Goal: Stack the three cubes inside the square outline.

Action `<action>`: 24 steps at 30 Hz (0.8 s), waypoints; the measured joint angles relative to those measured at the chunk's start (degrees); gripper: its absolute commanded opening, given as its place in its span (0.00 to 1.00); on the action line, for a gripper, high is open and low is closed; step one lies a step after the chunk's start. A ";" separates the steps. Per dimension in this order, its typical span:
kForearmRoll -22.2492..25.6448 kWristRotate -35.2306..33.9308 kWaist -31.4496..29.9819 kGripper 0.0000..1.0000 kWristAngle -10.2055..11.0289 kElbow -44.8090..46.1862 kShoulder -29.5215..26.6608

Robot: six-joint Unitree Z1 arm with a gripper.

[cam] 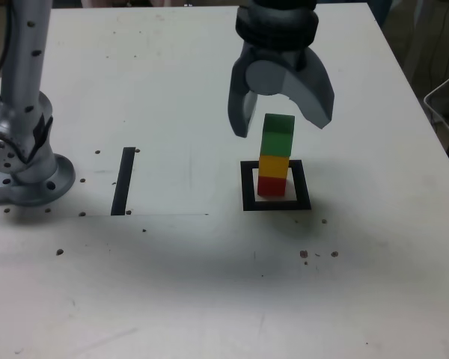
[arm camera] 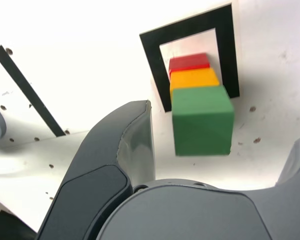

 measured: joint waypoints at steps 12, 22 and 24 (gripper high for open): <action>0.70 0.43 0.00 0.99 -1.06 6.02 -9.28; -0.04 0.25 3.24 0.99 2.51 18.85 -21.49; -1.22 0.34 3.83 0.99 3.42 22.74 -23.18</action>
